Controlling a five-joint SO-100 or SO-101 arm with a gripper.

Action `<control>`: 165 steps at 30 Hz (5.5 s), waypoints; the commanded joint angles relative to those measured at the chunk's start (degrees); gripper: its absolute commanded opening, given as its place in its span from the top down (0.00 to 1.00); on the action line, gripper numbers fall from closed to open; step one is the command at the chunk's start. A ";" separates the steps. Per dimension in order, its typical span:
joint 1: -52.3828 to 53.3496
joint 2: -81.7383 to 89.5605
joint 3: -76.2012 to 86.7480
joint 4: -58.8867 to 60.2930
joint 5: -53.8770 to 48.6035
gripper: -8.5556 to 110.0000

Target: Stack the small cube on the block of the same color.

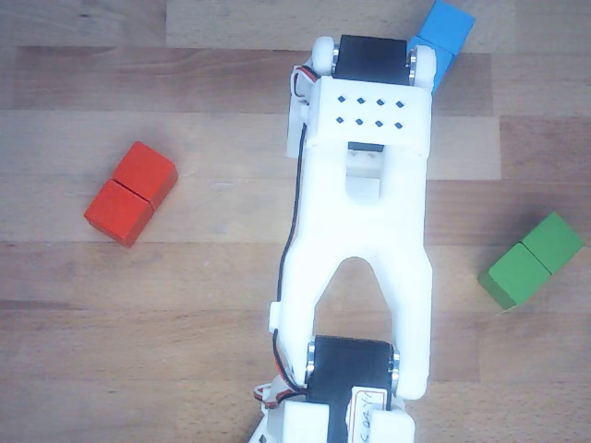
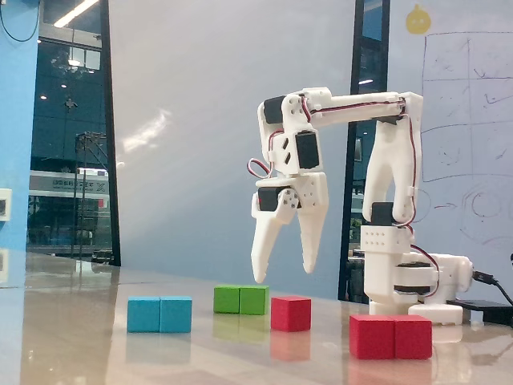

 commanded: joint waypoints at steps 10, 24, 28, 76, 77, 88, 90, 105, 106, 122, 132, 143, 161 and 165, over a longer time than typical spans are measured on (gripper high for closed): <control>0.26 -1.23 2.29 -0.35 -0.44 0.65; 0.26 -6.86 2.81 -4.39 -0.44 0.65; 0.26 -9.05 2.81 -5.54 -0.44 0.65; -0.35 -2.02 1.85 -6.77 -0.35 0.87; -0.44 -0.88 1.58 -6.77 -0.35 0.87; -6.33 4.04 -15.29 1.76 -0.44 0.87; -9.40 4.04 -19.86 3.96 -0.44 0.87; -39.29 3.08 -27.69 7.38 -0.44 0.87; -40.69 3.08 -27.69 7.38 -0.44 0.87; -47.11 -5.54 -27.60 2.55 -5.54 0.87; -43.07 -13.27 -27.60 -0.88 -5.89 0.87; -40.43 -17.05 -27.60 -1.76 -6.15 0.87; -41.22 -18.63 -27.69 -3.78 -6.15 0.87; -41.22 -18.63 -27.69 -3.60 -6.15 0.87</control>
